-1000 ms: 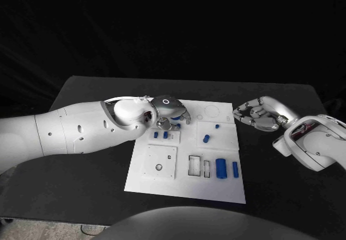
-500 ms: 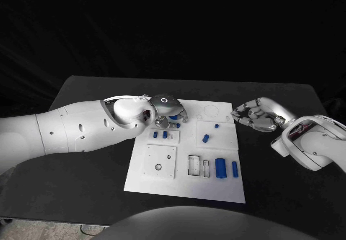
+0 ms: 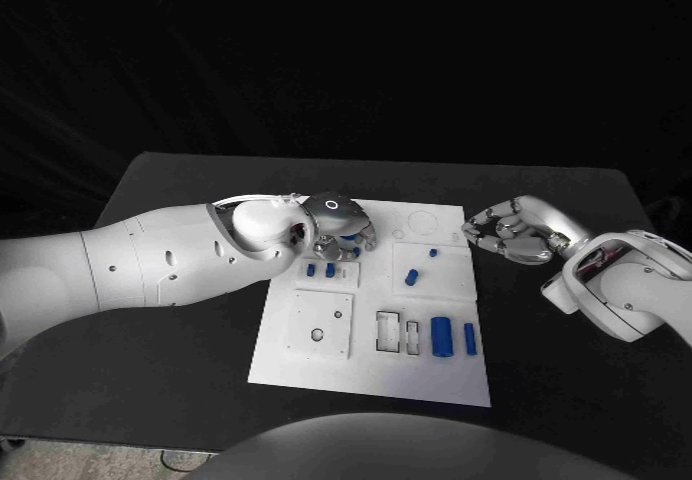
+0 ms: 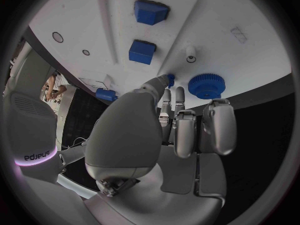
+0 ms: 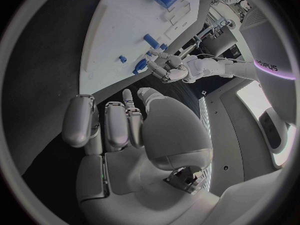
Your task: Assemble the parts on the task board
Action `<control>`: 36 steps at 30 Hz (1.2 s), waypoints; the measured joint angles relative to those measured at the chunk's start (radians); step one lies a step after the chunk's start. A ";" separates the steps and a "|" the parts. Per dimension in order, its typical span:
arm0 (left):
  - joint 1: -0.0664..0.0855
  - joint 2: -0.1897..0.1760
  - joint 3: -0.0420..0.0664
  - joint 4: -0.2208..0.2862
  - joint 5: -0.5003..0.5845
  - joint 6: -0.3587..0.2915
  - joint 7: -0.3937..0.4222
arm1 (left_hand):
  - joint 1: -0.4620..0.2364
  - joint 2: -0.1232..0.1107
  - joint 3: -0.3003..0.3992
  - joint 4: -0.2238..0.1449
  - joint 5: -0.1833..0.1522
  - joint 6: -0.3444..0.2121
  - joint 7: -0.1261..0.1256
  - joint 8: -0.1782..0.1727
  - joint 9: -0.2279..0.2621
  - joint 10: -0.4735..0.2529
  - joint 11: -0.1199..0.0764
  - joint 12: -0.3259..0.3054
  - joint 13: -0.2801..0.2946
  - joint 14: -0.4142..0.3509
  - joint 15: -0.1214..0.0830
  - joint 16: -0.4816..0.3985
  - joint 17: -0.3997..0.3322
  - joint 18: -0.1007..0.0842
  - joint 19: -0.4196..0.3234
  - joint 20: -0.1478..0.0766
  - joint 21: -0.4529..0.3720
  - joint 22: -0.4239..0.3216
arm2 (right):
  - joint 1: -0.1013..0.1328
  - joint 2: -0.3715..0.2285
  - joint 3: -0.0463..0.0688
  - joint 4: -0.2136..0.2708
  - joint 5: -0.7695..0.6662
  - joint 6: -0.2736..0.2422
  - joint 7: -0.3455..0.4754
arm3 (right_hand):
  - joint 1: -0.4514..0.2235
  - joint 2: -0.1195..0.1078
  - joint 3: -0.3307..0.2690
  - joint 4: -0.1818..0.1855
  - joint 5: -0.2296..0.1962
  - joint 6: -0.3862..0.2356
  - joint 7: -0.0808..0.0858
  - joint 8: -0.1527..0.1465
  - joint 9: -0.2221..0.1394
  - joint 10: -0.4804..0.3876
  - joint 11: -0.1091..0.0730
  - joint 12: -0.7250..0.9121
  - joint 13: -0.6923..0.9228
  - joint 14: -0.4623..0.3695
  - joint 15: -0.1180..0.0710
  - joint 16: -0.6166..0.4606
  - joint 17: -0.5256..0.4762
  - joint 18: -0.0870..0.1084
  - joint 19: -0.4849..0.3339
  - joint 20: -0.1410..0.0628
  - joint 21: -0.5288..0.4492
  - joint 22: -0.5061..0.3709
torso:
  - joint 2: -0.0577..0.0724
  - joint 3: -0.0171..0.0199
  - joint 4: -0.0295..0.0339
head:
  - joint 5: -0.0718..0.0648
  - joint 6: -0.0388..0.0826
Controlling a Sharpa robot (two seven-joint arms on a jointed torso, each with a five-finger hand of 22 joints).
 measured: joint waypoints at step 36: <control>-0.015 0.018 0.001 -0.032 0.038 -0.003 0.011 | -0.015 0.020 0.030 -0.036 0.000 0.073 0.022 0.026 0.012 0.117 -0.027 -0.022 -0.032 0.000 -0.021 -0.044 0.000 0.000 -0.016 -0.023 -0.027 0.000 | -0.004 0.006 0.000 -0.004 0.001 0.007 -0.002 | 0.000 0.000 0.006 -0.006 0.000 0.000 0.000 0.000 0.002 0.000 0.000 -0.004 0.000 0.000 0.000 0.000 -0.001 0.000 0.000 0.000 -0.005 0.000 | -0.001 0.0011 0.0014 | -0.005 0.000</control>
